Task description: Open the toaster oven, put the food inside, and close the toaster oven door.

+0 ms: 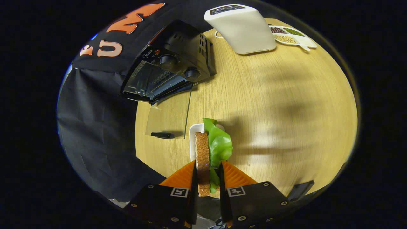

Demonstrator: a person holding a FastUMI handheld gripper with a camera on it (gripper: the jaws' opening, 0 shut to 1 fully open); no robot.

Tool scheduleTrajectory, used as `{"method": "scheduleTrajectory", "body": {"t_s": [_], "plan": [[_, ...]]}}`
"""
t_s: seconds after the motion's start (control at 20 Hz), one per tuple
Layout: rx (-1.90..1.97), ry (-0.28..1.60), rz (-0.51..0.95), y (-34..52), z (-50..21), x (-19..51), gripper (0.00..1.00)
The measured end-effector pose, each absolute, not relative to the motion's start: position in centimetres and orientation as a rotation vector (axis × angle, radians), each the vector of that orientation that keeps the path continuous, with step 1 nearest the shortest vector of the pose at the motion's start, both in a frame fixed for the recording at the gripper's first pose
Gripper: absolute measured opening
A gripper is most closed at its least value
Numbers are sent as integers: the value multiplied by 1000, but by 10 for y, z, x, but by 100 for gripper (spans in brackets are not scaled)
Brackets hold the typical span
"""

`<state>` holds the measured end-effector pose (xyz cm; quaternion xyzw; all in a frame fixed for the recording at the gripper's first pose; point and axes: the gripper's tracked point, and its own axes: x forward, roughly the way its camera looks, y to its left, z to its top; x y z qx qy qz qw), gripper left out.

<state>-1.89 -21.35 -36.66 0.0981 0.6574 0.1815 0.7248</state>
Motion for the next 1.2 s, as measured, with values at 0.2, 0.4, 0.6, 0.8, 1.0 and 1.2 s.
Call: {"method": "scheduleTrajectory", "body": {"t_s": [0.2,0.4,0.6,0.8,1.0,1.2], "plan": [[206,1367,360,-215,-324,-10,30],[291,1232,341,-187,-279,2,30],[450,1074,333,-138,-263,14,30],[664,934,259,-96,-272,36,30],[830,834,140,-65,-311,58,30],[928,750,68,-27,-338,82,30]]}}
